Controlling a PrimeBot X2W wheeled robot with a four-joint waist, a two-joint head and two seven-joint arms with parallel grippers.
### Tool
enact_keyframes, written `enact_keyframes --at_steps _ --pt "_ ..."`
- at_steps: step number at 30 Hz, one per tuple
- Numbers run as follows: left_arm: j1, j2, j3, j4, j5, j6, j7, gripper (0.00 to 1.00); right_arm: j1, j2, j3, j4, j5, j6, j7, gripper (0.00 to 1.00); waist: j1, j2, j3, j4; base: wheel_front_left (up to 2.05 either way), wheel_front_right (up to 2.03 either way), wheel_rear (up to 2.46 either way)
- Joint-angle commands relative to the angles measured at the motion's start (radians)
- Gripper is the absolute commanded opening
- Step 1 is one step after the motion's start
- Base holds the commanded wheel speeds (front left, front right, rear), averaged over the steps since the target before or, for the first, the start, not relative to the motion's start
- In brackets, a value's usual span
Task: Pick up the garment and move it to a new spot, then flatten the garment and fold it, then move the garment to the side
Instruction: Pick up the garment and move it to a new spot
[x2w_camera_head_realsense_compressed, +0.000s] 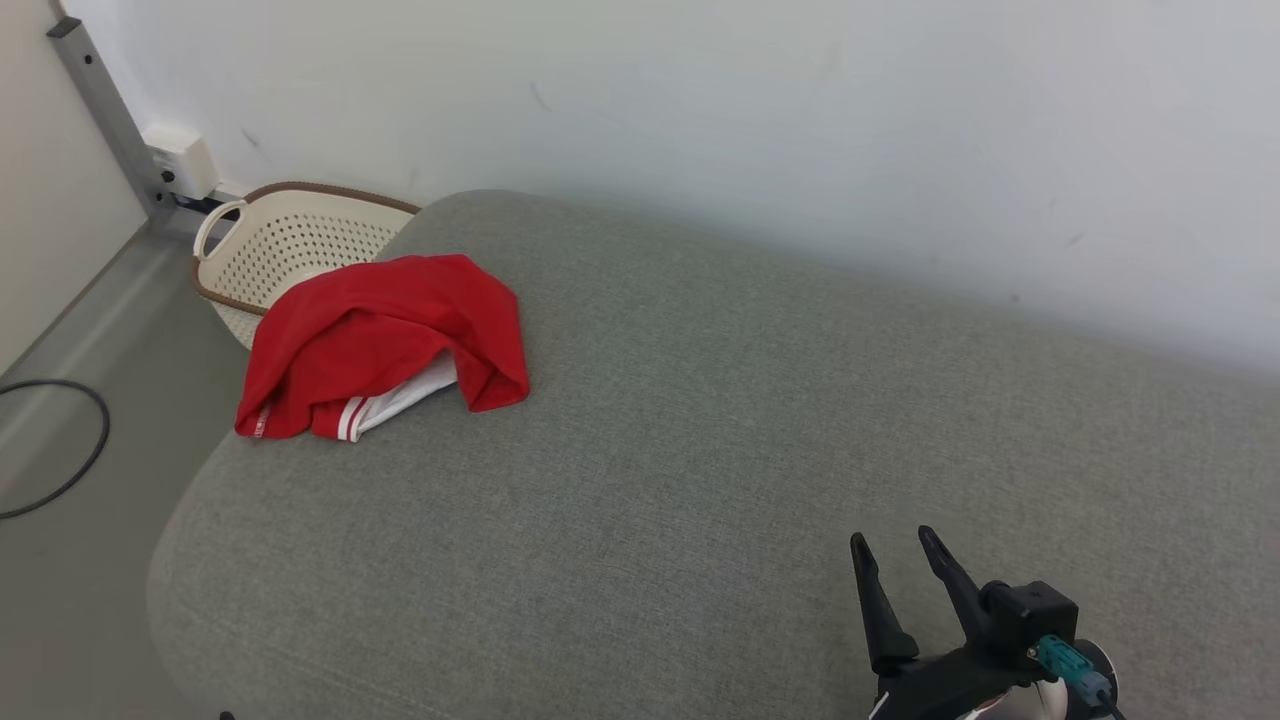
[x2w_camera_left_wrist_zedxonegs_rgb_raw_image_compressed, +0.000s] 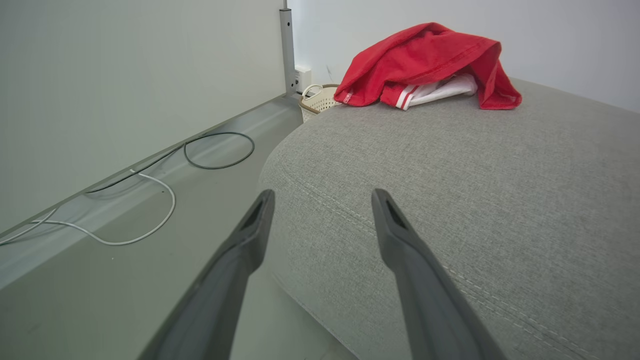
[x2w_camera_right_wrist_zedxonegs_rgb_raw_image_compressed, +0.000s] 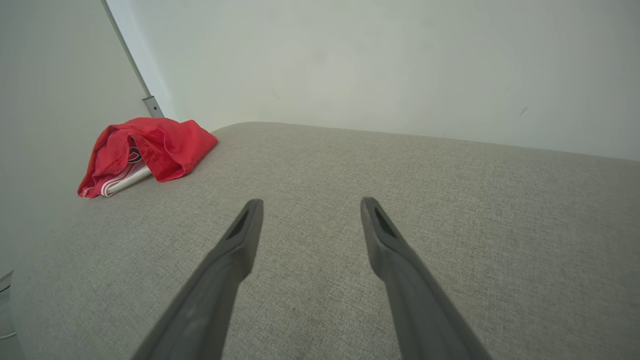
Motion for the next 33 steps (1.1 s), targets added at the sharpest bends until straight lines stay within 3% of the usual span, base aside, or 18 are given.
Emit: enact_keyframes --at_steps 1,10,20,27,33 --pt "0.008 0.001 0.003 -0.006 -0.007 0.008 -0.001 1.00 -0.005 0.001 -0.001 0.000 0.007 0.000 0.000 1.00 0.0000 0.0000 0.002 0.030 0.00 0.00 0.00" --pt "0.024 0.001 0.001 -0.009 -0.015 0.025 -0.001 1.00 -0.009 0.003 0.012 0.007 0.009 0.000 0.000 1.00 0.0000 0.0000 0.000 0.075 0.00 0.00 0.00" --pt "-0.003 0.001 0.004 -0.007 -0.050 0.023 -0.001 1.00 -0.023 -0.013 0.038 0.001 0.015 0.000 0.000 1.00 0.0000 0.0000 0.023 0.056 0.00 0.00 0.00" --pt "-0.072 0.002 0.014 0.015 -0.074 -0.026 -0.001 1.00 -0.044 -0.035 0.051 -0.007 0.017 0.000 0.000 1.00 0.0000 0.0000 0.060 0.035 0.00 0.00 0.00" --pt "-0.192 0.039 0.030 0.087 -0.048 -0.076 -0.001 1.00 -0.066 -0.059 0.062 -0.019 0.019 0.000 0.000 1.00 0.0000 0.0000 0.102 0.011 0.00 0.00 0.00"
